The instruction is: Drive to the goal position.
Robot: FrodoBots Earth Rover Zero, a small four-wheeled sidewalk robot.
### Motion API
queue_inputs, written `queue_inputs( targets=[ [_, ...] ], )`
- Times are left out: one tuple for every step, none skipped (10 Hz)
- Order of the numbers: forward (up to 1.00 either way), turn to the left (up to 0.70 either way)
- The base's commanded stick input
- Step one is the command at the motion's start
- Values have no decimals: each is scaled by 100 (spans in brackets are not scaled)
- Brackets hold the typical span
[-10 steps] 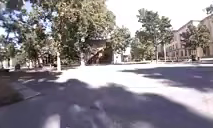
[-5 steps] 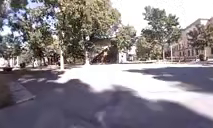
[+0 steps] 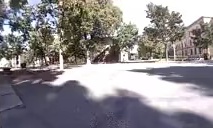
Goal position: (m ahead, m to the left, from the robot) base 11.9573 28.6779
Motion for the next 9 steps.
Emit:
queue_inputs(
  targets=[
    [70, 6],
    [70, 0],
    [70, 0],
    [70, 0],
    [70, 0],
    [70, 24],
    [70, 34],
    [70, 35],
    [70, 35]
  ],
)
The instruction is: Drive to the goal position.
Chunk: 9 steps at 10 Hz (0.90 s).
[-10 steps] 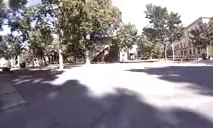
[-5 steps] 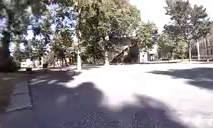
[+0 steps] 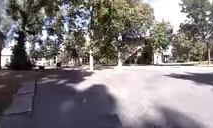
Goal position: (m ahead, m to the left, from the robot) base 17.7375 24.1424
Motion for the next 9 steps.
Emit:
queue_inputs(
  targets=[
    [70, 13],
    [70, 0],
    [70, 0],
    [70, 0],
    [70, 0],
    [70, 0],
    [70, 0],
    [70, 0],
    [70, 0]
  ],
)
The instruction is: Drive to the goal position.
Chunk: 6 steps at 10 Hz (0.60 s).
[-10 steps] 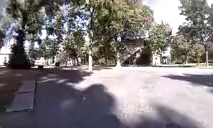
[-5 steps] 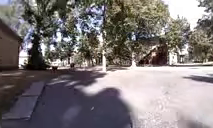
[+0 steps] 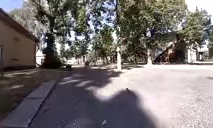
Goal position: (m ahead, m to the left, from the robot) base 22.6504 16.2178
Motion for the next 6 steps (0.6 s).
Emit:
queue_inputs(
  targets=[
    [70, 0],
    [70, 0],
    [70, 0],
    [70, 0],
    [70, 14],
    [70, 35]
  ],
)
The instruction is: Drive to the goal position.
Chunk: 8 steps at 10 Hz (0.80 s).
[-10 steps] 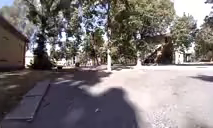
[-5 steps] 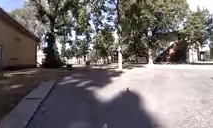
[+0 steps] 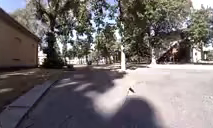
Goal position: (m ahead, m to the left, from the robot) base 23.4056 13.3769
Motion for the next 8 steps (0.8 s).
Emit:
queue_inputs(
  targets=[
    [70, 30],
    [70, 13],
    [70, 0],
    [70, 0],
    [70, 0],
    [70, 0],
    [70, 0],
    [70, 0]
  ],
)
